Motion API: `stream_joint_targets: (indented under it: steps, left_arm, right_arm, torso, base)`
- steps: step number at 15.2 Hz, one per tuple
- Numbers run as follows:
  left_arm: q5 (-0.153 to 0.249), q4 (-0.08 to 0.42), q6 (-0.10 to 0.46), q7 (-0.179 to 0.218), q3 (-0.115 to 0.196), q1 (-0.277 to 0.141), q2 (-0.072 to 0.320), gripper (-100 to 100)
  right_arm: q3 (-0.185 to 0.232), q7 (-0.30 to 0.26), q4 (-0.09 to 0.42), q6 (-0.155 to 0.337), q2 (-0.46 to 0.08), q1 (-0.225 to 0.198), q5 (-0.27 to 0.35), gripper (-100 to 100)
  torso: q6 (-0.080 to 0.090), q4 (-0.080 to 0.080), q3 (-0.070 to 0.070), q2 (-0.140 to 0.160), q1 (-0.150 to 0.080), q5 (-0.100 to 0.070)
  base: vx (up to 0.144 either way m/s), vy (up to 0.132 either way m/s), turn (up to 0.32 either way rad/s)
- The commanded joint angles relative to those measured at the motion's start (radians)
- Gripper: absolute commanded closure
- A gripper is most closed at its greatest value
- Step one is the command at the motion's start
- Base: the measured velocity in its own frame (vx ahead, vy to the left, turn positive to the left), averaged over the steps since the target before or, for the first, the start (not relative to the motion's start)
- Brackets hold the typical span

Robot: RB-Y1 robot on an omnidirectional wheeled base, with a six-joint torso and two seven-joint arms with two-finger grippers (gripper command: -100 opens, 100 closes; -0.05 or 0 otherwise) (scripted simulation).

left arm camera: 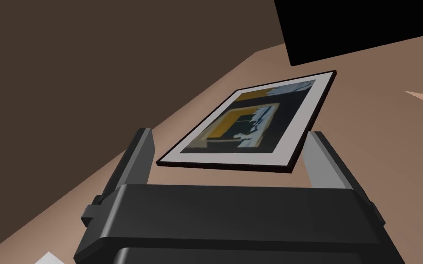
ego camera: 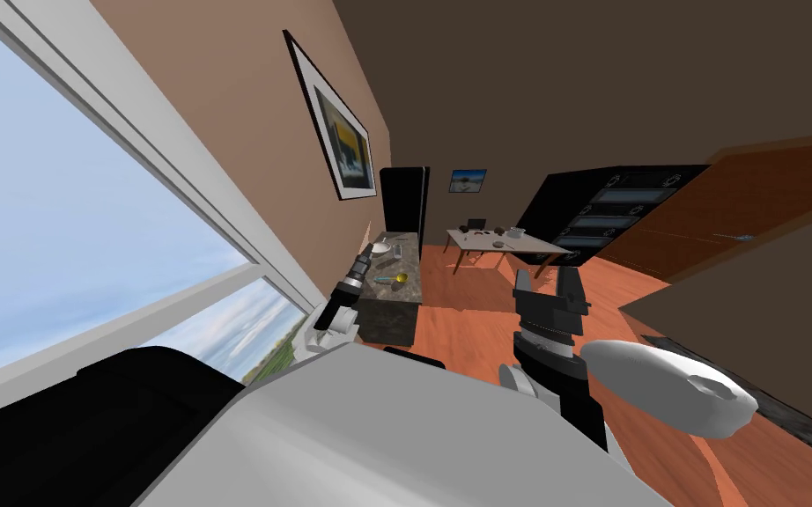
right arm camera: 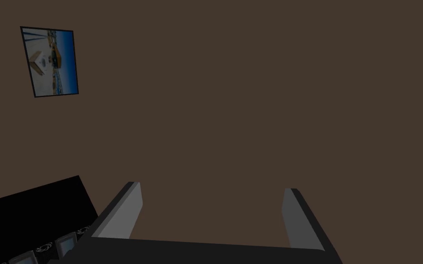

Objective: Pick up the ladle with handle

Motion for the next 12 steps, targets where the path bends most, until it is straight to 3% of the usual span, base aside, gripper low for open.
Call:
stream_joint_targets:
  steps: [1, 5, 8, 12]
  left_arm:
    - [0.006, 0.017, 0.047, 0.000, -0.002, -0.016, 0.017, -100]
    - [0.010, 0.031, 0.097, -0.004, -0.010, -0.034, 0.030, -100]
    - [0.018, 0.059, 0.177, -0.011, -0.027, -0.073, 0.053, -100]
    - [0.023, 0.074, 0.254, -0.015, -0.036, -0.093, 0.063, -100]
  right_arm:
    - [0.000, 0.000, 0.000, 0.000, 0.000, 0.000, 0.000, 0]
    - [0.000, 0.000, 0.000, 0.000, 0.000, 0.000, 0.000, 0]
    - [0.000, 0.000, 0.000, 0.000, 0.000, 0.000, 0.000, 0]
    - [0.000, 0.000, 0.000, 0.000, 0.000, 0.000, 0.000, 0]
  torso:
    - [0.000, 0.000, 0.000, 0.000, 0.000, 0.000]
    - [0.000, 0.000, 0.000, 0.000, 0.000, 0.000]
    - [0.000, 0.000, 0.000, 0.000, 0.000, 0.000]
    - [0.000, 0.000, 0.000, 0.000, 0.000, 0.000]
  base:
    - [0.006, 0.000, -0.029]
    - [0.003, 0.000, -0.017]
    - [0.006, 0.000, -0.033]
    - [0.006, -0.001, -0.026]
